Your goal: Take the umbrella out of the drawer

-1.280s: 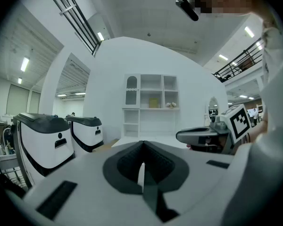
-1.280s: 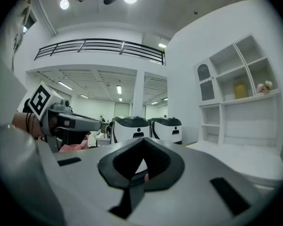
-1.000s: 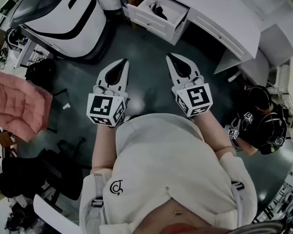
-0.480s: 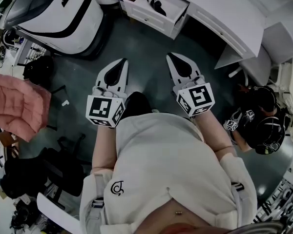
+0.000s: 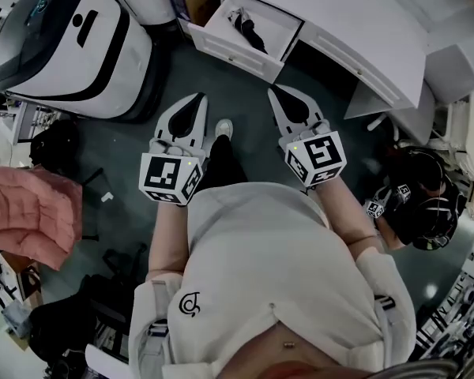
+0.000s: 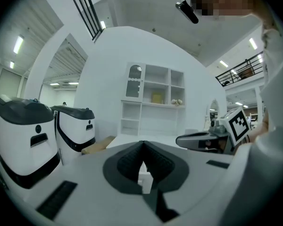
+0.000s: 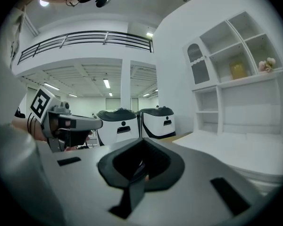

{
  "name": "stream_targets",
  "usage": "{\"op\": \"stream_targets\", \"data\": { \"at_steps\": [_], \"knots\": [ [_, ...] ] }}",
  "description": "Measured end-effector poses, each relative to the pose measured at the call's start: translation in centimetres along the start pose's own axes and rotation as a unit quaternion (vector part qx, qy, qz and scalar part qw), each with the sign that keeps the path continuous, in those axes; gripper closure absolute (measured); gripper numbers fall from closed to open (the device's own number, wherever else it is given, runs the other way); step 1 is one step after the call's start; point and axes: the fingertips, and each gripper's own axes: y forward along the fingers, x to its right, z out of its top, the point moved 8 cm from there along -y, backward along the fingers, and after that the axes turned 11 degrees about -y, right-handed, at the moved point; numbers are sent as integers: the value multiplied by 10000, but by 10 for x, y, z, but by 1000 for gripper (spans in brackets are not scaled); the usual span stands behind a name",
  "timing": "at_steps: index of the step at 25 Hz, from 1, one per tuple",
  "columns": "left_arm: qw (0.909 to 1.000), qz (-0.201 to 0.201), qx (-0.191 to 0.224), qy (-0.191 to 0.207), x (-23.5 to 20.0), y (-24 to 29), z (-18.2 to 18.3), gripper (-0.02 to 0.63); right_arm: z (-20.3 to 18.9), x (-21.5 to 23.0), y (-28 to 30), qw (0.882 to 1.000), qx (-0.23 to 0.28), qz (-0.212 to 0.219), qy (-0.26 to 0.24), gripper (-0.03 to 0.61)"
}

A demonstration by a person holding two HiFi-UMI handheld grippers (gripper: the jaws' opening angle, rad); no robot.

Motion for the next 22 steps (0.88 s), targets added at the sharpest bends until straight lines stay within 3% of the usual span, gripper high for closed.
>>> {"op": "stream_targets", "data": {
  "at_steps": [6, 11, 16, 22],
  "knots": [
    [9986, -486, -198, 94, -77, 91, 48, 603, 13, 45, 104, 9991, -296, -269, 125, 572],
    [9932, -1116, -244, 223, -128, 158, 81, 603, 12, 79, 176, 9969, -522, -452, 367, 572],
    [9909, -1248, -468, 211, -158, 207, 81, 603, 1, 108, 216, 9937, -818, -603, 480, 571],
    [9894, -1327, -580, -50, -176, 248, 64, 603, -23, 131, 249, 9895, -1304, -293, 546, 571]
  ]
}}
